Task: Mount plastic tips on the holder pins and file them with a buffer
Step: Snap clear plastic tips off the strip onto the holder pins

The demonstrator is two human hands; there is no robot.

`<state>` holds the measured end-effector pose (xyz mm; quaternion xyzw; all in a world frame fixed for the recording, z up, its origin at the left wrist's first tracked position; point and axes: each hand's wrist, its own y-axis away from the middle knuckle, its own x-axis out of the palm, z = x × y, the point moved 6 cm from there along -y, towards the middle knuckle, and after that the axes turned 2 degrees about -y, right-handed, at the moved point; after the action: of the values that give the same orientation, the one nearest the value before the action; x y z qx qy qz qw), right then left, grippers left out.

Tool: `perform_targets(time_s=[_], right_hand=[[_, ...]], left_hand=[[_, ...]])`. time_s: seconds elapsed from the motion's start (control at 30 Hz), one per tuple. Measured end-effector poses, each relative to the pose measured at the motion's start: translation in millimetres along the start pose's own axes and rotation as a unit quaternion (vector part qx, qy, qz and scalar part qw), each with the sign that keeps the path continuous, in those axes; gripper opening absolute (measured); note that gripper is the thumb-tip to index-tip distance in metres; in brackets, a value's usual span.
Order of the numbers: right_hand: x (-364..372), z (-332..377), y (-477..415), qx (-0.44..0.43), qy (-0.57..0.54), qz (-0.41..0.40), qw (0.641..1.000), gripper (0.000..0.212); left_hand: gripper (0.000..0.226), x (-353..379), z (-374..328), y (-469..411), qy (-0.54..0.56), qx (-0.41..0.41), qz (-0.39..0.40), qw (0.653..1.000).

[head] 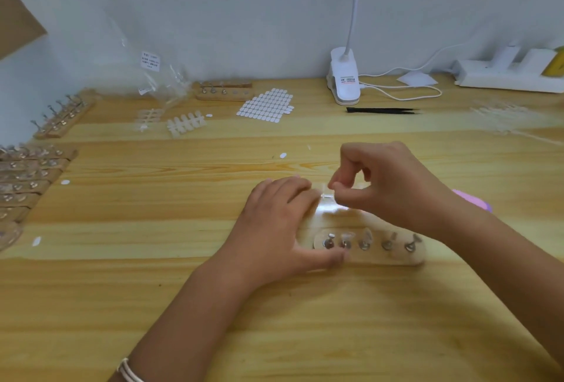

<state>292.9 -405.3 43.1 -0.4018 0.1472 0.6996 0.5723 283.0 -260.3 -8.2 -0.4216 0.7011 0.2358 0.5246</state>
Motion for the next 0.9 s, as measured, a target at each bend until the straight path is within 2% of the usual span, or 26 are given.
perform_targets(time_s=[0.1, 0.17, 0.23, 0.27, 0.33, 0.53, 0.67, 0.9], right_hand=[[-5, 10, 17, -0.024, -0.046, 0.022, 0.998, 0.033], [-8, 11, 28, -0.033, -0.059, 0.036, 0.997, 0.03], [-8, 10, 36, -0.034, -0.071, 0.031, 0.996, 0.019], [-8, 11, 39, -0.033, -0.076, 0.021, 0.996, 0.011], [-7, 12, 45, -0.038, -0.063, -0.004, 0.997, 0.01], [11, 18, 55, -0.068, 0.054, -0.048, 0.995, 0.014], [20, 28, 55, -0.121, 0.103, -0.107, 0.982, 0.011], [25, 28, 55, -0.136, 0.141, -0.158, 0.968, 0.025]], left_hand=[[0.086, -6, -1, 2, 0.055, 0.019, -0.027, 0.998], [0.062, -10, -1, 2, 0.105, 0.035, -0.059, 0.992], [0.034, -10, -3, 2, 0.163, 0.042, -0.07, 0.983], [0.025, -8, -4, 1, 0.189, 0.04, -0.062, 0.979], [0.016, -4, -5, 0, 0.233, 0.029, -0.041, 0.971], [0.011, -4, 0, 0, 0.317, 0.019, 0.001, 0.948], [0.011, -4, -1, 1, 0.311, 0.022, 0.002, 0.95], [0.015, -5, 0, 1, 0.276, 0.014, -0.007, 0.961]])
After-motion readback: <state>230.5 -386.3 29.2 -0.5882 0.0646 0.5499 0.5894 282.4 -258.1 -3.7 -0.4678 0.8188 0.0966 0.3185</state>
